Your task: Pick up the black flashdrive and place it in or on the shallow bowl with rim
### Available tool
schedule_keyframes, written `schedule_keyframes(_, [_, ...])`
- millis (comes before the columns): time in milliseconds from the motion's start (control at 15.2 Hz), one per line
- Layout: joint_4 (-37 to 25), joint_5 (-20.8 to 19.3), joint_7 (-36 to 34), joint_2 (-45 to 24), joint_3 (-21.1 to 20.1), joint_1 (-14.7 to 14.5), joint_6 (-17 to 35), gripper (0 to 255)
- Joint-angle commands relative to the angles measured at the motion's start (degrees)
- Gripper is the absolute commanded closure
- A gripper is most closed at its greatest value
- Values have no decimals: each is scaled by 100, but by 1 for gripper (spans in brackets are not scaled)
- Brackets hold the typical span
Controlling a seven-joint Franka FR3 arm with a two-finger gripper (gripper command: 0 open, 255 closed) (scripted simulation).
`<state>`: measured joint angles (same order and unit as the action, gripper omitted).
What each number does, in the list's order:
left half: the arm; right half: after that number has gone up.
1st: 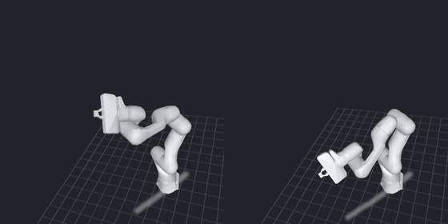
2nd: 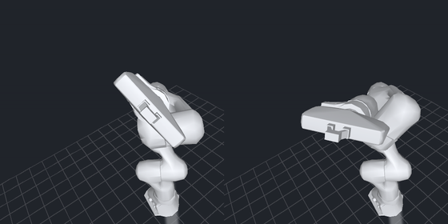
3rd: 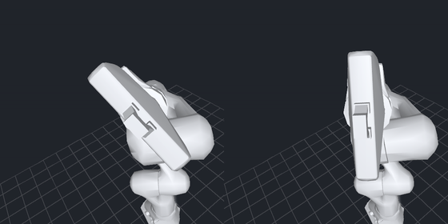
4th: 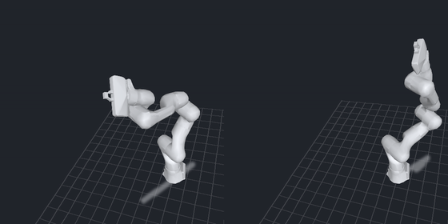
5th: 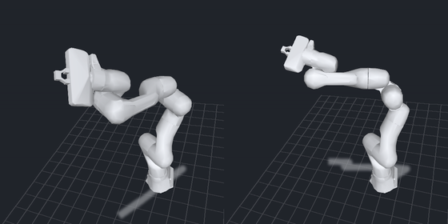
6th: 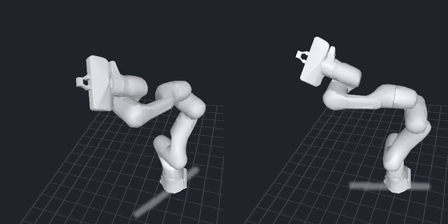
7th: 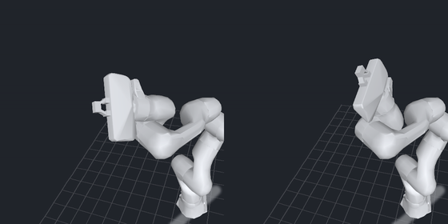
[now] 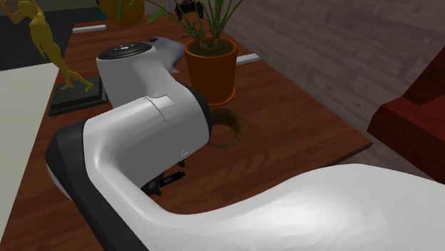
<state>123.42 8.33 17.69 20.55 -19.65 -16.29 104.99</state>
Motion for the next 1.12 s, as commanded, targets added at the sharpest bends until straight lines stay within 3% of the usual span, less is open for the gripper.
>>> schedule_keyframes(0, [6, 0, 0, -1, -1, 0, 8, 0])
schedule_keyframes(264, [6, 0, 0, 0, -1, 0, 7, 0])
schedule_keyframes(330, [6, 0, 0, 0, -1, 0, 7, 255])
schedule_keyframes(1056, [-142, -8, -5, 5, 13, 5, -146, 255])
